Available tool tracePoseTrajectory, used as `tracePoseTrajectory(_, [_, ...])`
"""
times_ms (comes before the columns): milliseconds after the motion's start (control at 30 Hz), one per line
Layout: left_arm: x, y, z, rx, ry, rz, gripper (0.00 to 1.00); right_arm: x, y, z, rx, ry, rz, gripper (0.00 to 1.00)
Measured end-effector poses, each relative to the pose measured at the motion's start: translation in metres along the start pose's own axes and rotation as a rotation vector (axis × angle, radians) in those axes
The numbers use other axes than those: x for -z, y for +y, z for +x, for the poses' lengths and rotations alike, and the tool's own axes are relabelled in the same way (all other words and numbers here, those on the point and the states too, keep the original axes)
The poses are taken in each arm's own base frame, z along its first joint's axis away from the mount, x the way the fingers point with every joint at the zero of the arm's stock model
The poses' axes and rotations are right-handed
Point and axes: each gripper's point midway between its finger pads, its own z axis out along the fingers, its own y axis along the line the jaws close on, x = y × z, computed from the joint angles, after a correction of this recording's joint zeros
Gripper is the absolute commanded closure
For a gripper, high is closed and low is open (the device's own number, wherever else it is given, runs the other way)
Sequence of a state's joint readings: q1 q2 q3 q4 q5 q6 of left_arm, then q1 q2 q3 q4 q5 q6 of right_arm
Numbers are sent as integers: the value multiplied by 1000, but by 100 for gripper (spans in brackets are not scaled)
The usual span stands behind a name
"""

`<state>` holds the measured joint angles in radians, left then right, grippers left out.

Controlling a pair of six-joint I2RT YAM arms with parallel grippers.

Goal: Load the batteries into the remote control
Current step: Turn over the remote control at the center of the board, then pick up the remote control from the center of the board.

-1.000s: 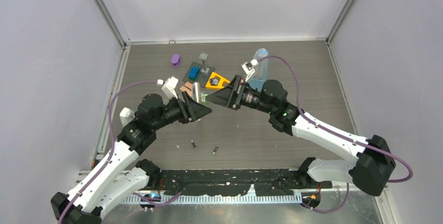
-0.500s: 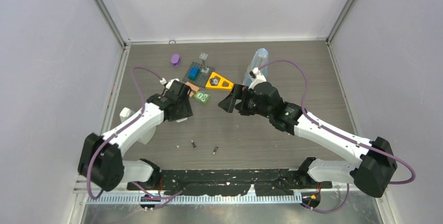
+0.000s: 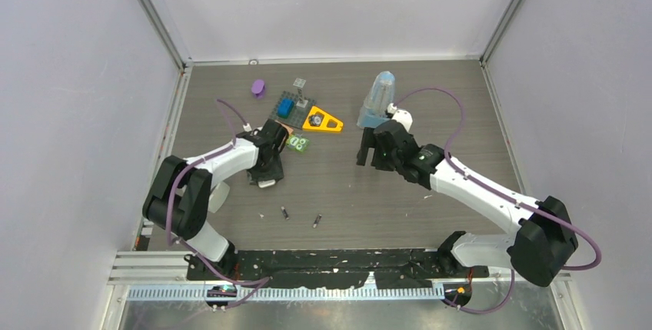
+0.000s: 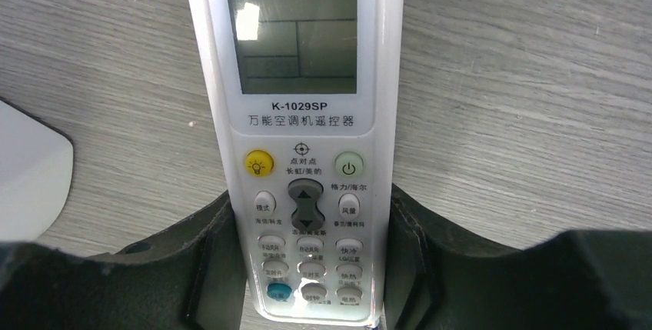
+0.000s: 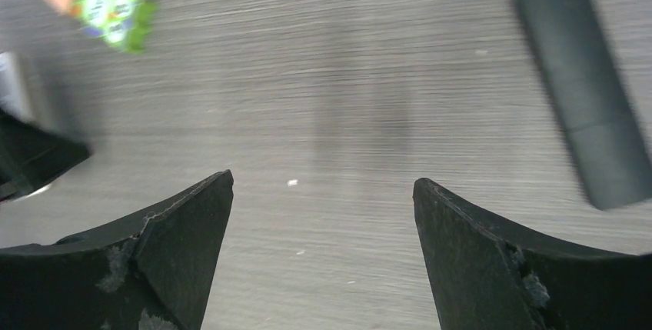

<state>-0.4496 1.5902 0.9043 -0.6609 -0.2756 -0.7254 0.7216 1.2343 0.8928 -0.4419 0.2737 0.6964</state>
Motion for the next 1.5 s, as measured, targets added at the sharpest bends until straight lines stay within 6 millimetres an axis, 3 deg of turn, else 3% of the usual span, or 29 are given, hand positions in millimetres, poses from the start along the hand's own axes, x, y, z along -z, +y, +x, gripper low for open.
tracePoseTrajectory(267, [-1, -1, -1, -3, 3, 9, 35, -11, -102, -4, 13, 9, 284, 1])
tracePoseTrajectory(467, [-2, 0, -2, -14, 1, 10, 30, -19, -148, -4, 85, 60, 396, 0])
tracePoseTrajectory(667, [-1, 1, -3, -17, 2, 9, 24, -38, -180, 16, 142, 204, 455, 0])
tracePoseTrajectory(767, [4, 3, -2, -18, 2, 11, 22, -49, -190, 19, 159, 262, 465, 1])
tracePoseTrajectory(867, [21, 3, -9, -9, -32, 40, 20, -57, -193, 18, 160, 293, 456, 5])
tracePoseTrajectory(1067, [74, -3, -40, 8, -176, 158, 14, -64, -190, 18, 169, 335, 427, 34])
tracePoseTrajectory(1167, [99, -2, -51, 15, -245, 215, 13, -69, -186, 18, 168, 354, 406, 44])
tracePoseTrajectory(1333, [127, -4, -57, 16, -302, 306, 14, -72, -181, 19, 160, 372, 377, 62])
tracePoseTrajectory(1500, [147, -10, -50, -5, -307, 405, 14, -73, -177, 21, 151, 382, 345, 70])
